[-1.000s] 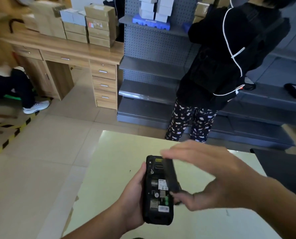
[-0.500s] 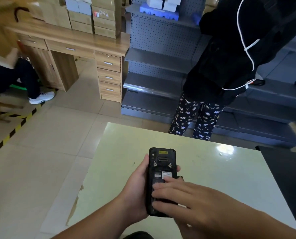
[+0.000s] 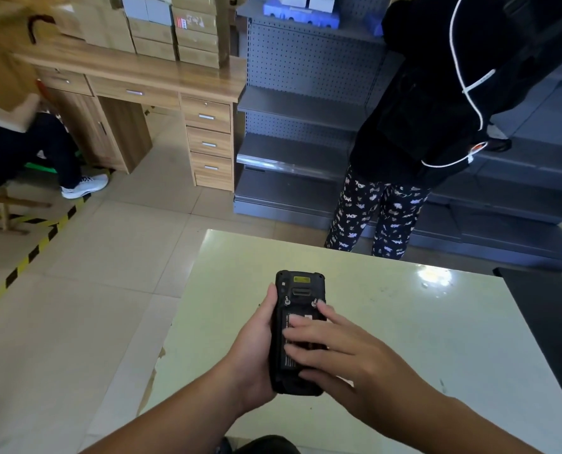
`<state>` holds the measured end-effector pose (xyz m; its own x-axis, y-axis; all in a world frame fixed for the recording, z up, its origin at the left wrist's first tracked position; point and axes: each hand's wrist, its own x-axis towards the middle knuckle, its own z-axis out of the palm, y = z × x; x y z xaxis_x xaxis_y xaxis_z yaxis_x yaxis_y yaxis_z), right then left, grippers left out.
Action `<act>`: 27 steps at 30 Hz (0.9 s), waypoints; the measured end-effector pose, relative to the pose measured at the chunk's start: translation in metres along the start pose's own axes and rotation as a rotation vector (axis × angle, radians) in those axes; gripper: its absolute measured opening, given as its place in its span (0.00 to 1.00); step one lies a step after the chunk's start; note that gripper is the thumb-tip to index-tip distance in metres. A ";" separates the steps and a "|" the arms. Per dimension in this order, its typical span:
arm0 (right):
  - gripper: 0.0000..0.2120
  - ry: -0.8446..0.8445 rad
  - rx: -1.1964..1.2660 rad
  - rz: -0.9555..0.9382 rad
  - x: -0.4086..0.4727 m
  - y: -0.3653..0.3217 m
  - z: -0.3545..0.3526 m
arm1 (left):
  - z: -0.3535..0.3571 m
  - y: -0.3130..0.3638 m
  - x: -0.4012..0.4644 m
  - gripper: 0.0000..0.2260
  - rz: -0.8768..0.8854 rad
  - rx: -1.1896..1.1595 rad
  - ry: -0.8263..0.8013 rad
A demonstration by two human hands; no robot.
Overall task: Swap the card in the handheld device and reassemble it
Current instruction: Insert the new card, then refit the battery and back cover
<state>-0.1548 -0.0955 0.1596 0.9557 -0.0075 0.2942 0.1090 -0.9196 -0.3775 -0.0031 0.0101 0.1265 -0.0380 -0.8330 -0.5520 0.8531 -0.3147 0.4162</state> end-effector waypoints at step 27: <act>0.32 0.269 0.333 0.417 0.005 0.010 0.013 | -0.002 0.018 0.017 0.40 0.105 0.003 -0.077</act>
<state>-0.1455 -0.0997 0.1454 0.8381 -0.4807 0.2578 -0.1392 -0.6455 -0.7510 0.0123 -0.0089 0.1235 0.0118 -0.8939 -0.4480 0.8527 -0.2250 0.4714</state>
